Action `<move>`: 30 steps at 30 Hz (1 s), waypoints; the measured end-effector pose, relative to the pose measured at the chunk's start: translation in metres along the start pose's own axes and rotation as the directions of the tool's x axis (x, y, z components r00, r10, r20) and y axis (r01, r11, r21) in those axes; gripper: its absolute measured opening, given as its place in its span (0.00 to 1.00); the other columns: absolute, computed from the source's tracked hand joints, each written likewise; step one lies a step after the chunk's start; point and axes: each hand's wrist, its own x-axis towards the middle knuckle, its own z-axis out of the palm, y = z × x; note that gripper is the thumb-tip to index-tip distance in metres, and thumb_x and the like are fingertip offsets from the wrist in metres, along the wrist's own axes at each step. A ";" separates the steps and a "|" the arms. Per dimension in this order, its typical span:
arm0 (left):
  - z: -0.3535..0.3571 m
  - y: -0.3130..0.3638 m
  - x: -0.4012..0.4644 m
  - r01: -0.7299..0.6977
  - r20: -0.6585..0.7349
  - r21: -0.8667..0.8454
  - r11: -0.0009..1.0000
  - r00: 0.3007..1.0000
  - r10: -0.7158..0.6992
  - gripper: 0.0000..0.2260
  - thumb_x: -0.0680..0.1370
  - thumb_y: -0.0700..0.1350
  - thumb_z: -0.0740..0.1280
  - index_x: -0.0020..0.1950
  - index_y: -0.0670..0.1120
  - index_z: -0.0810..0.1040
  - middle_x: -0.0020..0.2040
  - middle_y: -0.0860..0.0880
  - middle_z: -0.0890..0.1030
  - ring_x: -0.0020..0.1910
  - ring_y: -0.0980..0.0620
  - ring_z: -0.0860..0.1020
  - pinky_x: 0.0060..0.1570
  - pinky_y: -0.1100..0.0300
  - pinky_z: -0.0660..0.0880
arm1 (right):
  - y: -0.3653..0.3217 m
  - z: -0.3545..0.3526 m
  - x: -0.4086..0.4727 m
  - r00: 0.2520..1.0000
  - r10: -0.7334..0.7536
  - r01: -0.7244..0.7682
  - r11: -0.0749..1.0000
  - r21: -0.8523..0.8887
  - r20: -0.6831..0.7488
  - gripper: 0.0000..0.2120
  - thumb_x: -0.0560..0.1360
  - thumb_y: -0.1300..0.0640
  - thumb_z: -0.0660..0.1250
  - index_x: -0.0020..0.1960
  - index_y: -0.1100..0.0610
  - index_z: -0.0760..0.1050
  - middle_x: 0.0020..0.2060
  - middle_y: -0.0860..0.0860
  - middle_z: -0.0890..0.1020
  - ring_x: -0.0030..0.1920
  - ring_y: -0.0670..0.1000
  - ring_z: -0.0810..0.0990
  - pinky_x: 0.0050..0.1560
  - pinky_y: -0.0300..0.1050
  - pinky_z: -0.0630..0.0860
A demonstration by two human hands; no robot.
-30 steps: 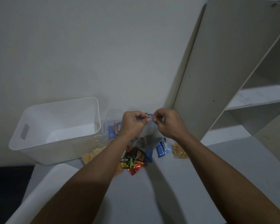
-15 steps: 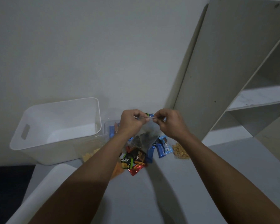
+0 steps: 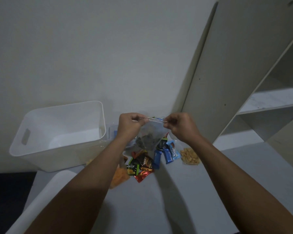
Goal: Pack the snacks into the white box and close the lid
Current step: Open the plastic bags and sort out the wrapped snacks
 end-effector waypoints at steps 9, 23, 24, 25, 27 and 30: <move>-0.009 -0.003 0.004 0.024 -0.003 -0.063 0.998 1.000 -0.024 0.07 0.69 0.35 0.76 0.45 0.37 0.84 0.36 0.49 0.83 0.31 0.64 0.80 0.37 0.74 0.75 | 0.004 -0.008 0.002 1.000 0.016 -0.016 0.999 0.047 0.004 0.06 0.70 0.59 0.75 0.46 0.58 0.83 0.38 0.51 0.84 0.36 0.43 0.80 0.39 0.38 0.75; 0.008 -0.005 -0.007 -0.041 -0.348 0.091 0.995 0.935 0.070 0.15 0.69 0.51 0.76 0.41 0.45 0.73 0.41 0.49 0.75 0.38 0.53 0.72 0.41 0.59 0.70 | -0.003 0.003 -0.003 0.999 -0.014 0.017 0.998 0.062 -0.050 0.06 0.71 0.58 0.74 0.48 0.57 0.83 0.40 0.51 0.85 0.41 0.47 0.83 0.48 0.49 0.81; 0.011 -0.004 -0.007 0.001 -0.285 0.063 0.998 0.958 0.017 0.14 0.70 0.52 0.75 0.38 0.44 0.74 0.36 0.48 0.75 0.36 0.52 0.72 0.39 0.56 0.70 | -0.004 0.005 -0.004 0.998 -0.024 0.028 0.998 0.062 -0.060 0.06 0.71 0.57 0.74 0.47 0.56 0.83 0.40 0.51 0.85 0.41 0.47 0.83 0.48 0.50 0.82; 0.014 -0.003 -0.008 0.064 -0.207 0.031 0.997 0.977 -0.056 0.16 0.71 0.53 0.73 0.36 0.42 0.76 0.34 0.46 0.77 0.34 0.51 0.73 0.38 0.53 0.72 | -0.004 0.006 -0.005 0.997 -0.033 0.037 0.997 0.064 -0.067 0.05 0.71 0.58 0.74 0.47 0.56 0.84 0.40 0.51 0.85 0.40 0.47 0.83 0.48 0.50 0.82; 0.015 -0.004 -0.006 0.192 -0.086 -0.014 0.981 0.978 -0.192 0.18 0.72 0.54 0.72 0.35 0.39 0.79 0.33 0.42 0.80 0.32 0.48 0.75 0.38 0.50 0.76 | -0.006 0.008 -0.008 0.997 -0.047 0.051 0.997 0.063 -0.069 0.05 0.71 0.58 0.74 0.47 0.57 0.84 0.40 0.51 0.85 0.40 0.47 0.82 0.47 0.50 0.82; 0.014 -0.005 -0.004 0.303 0.023 -0.122 0.945 0.953 -0.302 0.11 0.75 0.49 0.71 0.38 0.42 0.80 0.36 0.45 0.82 0.32 0.50 0.77 0.38 0.54 0.76 | -0.008 0.009 -0.011 0.997 -0.053 0.056 0.997 0.059 -0.058 0.06 0.72 0.58 0.74 0.48 0.57 0.83 0.41 0.51 0.85 0.39 0.45 0.81 0.44 0.43 0.80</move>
